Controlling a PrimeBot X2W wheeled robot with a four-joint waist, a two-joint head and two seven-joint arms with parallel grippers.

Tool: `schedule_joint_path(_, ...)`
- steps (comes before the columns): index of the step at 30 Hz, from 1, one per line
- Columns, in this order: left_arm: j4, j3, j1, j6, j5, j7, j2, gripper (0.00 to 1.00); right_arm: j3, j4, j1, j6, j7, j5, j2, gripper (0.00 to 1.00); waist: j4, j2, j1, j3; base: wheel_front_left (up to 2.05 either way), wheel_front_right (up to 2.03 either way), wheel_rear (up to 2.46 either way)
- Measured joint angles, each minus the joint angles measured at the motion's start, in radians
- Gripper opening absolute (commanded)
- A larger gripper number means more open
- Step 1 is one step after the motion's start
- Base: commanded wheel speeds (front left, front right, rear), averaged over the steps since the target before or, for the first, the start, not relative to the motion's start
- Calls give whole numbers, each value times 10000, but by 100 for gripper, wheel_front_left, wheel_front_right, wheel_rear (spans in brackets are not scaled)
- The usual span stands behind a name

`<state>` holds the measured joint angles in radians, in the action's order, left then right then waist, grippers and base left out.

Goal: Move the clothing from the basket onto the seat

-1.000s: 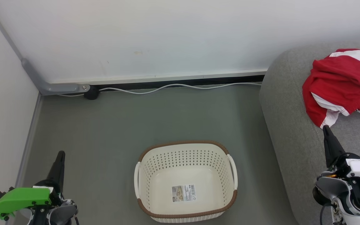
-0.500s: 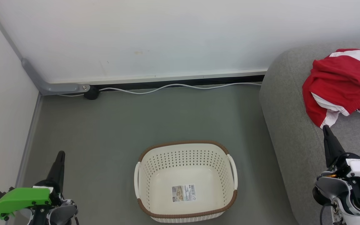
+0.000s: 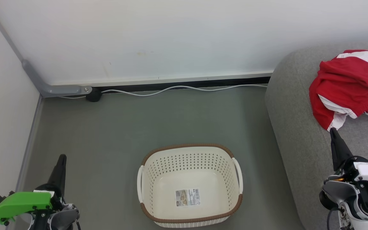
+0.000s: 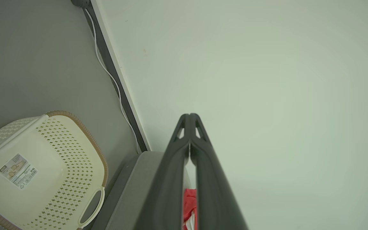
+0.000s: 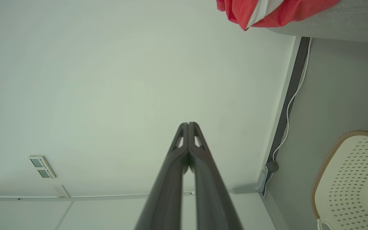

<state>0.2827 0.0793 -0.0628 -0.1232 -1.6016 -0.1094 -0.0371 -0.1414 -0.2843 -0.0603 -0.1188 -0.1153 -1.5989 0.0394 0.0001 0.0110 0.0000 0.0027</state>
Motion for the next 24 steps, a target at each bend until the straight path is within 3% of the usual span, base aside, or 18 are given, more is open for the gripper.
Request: schedule_joint_path(24,-8,4,0,0,0,-2,2,0,6,17,0,0,2,-17,0,0,0,0,0,1,0,0,0)
